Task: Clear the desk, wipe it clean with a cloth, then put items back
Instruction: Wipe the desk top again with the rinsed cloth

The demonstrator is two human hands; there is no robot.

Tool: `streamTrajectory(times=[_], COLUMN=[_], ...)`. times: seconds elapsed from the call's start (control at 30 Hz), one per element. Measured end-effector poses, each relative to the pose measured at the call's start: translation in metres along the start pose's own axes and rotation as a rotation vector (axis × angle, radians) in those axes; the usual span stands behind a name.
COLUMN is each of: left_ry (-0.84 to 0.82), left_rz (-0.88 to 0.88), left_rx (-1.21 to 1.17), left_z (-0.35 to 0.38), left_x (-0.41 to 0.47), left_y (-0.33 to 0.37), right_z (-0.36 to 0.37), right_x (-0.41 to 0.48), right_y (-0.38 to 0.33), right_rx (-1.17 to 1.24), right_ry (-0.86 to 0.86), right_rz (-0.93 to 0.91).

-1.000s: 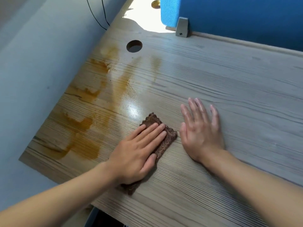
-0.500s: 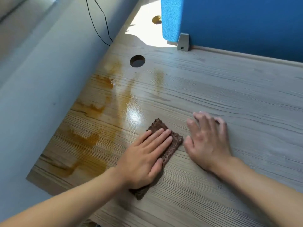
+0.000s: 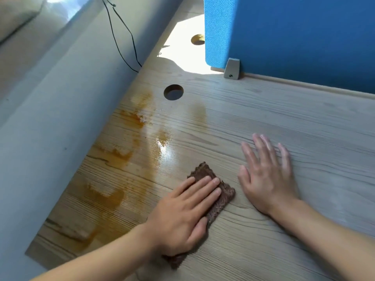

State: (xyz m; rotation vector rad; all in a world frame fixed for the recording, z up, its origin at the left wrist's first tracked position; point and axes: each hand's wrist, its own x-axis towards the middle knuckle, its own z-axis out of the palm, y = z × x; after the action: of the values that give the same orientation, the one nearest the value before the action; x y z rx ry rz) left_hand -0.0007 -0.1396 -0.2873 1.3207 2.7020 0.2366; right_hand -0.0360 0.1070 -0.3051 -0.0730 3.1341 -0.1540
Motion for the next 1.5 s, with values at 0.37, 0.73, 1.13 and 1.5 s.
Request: streamTrajectory(times=[0.37,0.73,1.13,1.5], left_ry=[0.07,0.049,0.01,0.052], left_rz=[-0.306,-0.477,0.033,0.015], left_rx=[0.105,0.054,0.015,0.016], left_z=[-0.005,-0.018,-0.008,-0.004], left_x=[0.058,0.117,0.085,0.073], left_y=[-0.05,-0.109,-0.077,-0.048], right_z=[0.0,0.001,0.001,0.002], right_x=[0.001,0.002,0.002,0.002], right_y=[0.0,0.0,0.001,0.001], right_rx=[0.002,0.006,0.008,-0.009], right_ry=[0.013,0.023,0.029,-0.011], right_rz=[-0.008,0.0,-0.018,-0.013])
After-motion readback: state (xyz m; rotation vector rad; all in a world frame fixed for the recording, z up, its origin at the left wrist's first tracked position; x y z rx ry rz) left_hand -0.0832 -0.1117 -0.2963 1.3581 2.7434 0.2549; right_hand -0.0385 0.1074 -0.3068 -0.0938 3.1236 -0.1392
